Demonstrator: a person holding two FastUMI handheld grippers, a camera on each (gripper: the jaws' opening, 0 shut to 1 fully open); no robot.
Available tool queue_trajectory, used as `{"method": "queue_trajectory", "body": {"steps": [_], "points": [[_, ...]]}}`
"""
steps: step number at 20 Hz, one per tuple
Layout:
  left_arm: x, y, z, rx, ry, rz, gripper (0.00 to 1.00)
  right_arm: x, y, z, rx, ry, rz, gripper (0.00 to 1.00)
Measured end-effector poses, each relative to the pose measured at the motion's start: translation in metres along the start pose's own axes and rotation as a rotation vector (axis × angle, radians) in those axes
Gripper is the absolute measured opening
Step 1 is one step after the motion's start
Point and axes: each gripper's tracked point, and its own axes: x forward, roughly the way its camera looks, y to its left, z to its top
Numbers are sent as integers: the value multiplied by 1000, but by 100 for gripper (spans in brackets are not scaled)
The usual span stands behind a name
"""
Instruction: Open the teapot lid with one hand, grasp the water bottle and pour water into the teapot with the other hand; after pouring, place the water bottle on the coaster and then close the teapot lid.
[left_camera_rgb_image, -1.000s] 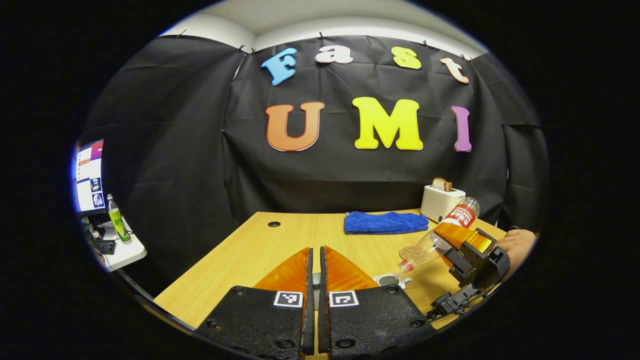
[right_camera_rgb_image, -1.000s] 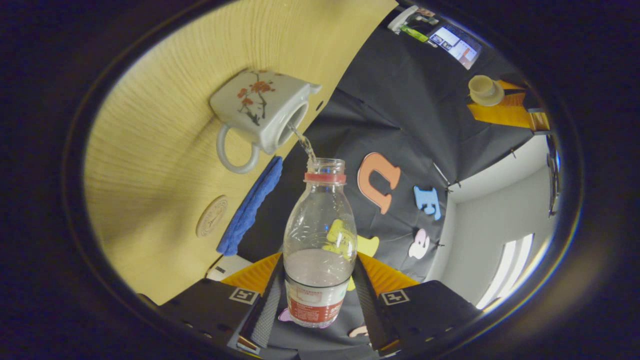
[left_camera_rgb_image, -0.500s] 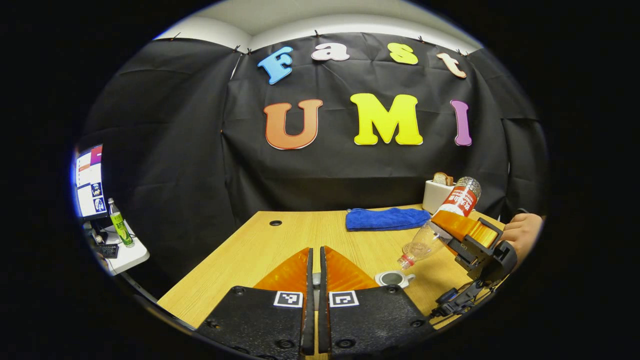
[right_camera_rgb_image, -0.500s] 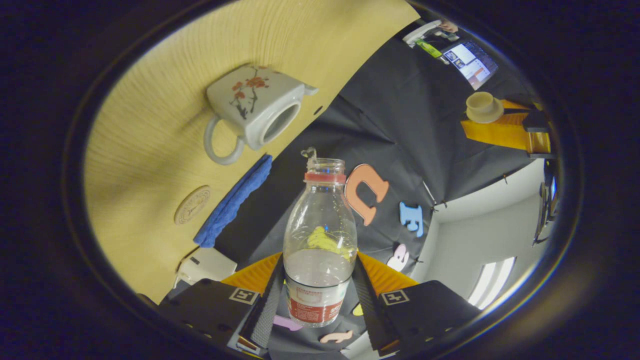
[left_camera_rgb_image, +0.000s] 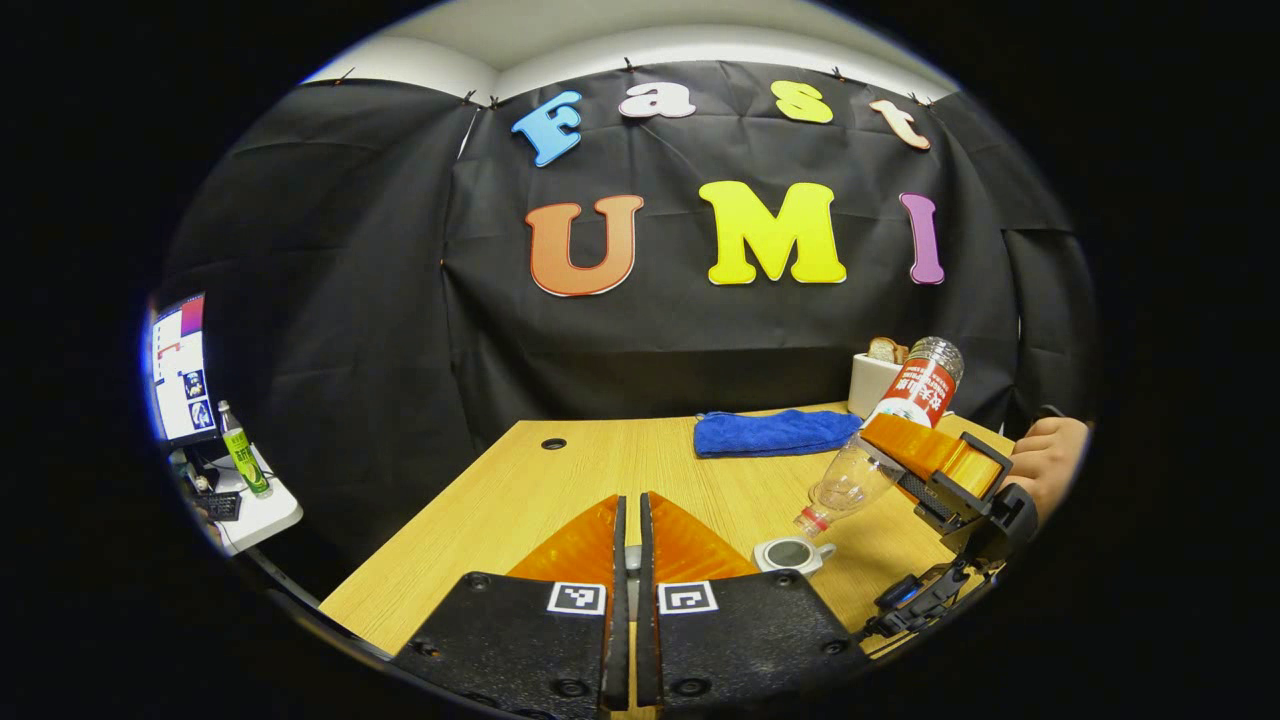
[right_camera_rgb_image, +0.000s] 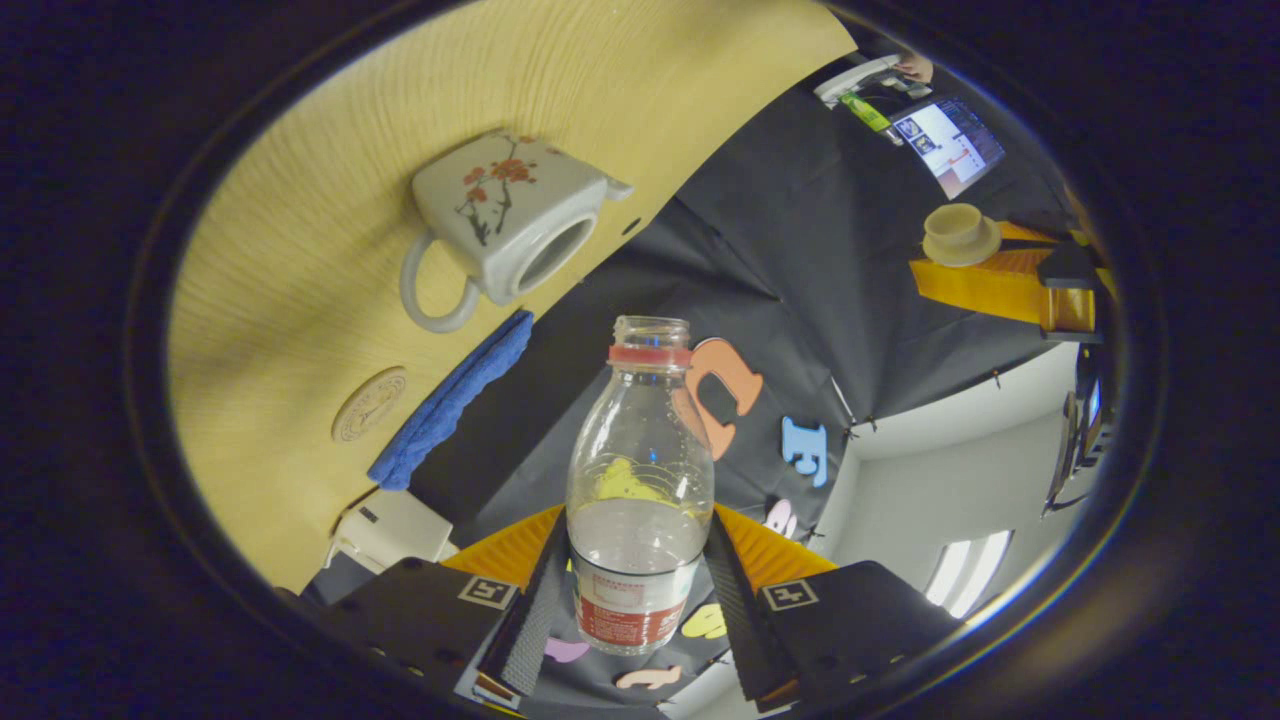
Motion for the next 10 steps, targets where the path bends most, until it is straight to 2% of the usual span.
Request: {"method": "queue_trajectory", "body": {"steps": [5, 6, 10], "points": [[0, 2, -1, 5, 3, 9, 5, 3, 5, 3, -3, 2, 7, 73], [0, 3, -2, 4, 3, 10, 5, 3, 8, 0, 30, 10, 14, 73], [1, 3, -2, 3, 4, 10, 5, 4, 26, -14, 301, 59, 105, 73]]}}
